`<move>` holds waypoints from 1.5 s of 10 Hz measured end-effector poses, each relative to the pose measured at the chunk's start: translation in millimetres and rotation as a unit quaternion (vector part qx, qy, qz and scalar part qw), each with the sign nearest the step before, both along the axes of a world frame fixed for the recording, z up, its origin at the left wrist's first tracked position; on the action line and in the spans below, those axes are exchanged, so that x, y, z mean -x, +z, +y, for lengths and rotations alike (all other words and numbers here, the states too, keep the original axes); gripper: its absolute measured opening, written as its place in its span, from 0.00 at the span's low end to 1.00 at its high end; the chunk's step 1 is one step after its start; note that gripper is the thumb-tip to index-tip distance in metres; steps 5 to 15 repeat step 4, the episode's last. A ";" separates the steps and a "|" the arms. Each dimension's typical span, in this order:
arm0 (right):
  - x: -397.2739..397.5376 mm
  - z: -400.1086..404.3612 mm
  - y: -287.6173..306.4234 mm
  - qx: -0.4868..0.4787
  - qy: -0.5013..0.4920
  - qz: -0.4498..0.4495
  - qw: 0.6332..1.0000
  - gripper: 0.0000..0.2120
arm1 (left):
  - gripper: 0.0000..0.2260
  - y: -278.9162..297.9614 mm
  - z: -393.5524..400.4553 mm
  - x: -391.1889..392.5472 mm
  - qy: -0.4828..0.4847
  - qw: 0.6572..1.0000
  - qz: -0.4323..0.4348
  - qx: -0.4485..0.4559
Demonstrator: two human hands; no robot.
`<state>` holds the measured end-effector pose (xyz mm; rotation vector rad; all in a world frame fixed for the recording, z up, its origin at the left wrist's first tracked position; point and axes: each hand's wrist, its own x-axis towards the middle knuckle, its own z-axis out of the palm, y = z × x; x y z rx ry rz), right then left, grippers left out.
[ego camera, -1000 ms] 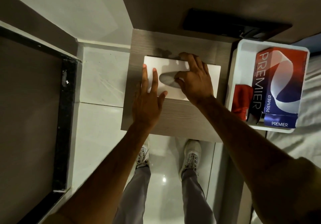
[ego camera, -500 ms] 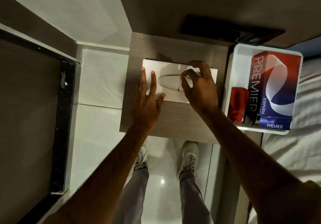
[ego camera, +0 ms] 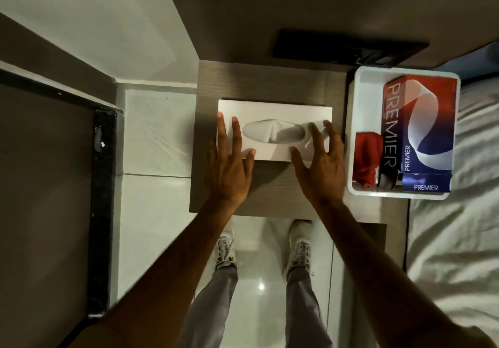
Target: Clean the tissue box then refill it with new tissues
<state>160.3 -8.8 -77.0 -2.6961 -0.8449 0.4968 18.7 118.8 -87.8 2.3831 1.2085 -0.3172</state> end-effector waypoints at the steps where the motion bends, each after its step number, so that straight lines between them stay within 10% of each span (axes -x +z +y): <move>1: 0.6 -2.7 -6.8 0.012 -0.001 -0.002 1.000 0.33 | 0.34 -3.2 0.6 0.5 -0.002 1.000 0.020 -0.013; 4: -4.6 -11.1 72.4 -0.093 -0.005 -0.014 0.996 0.28 | 0.33 34.1 -2.2 9.9 -0.025 0.998 0.010 -0.050; 15: -4.6 -11.1 72.4 -0.093 -0.005 -0.014 0.996 0.28 | 0.33 34.1 -2.2 9.9 -0.025 0.998 0.010 -0.050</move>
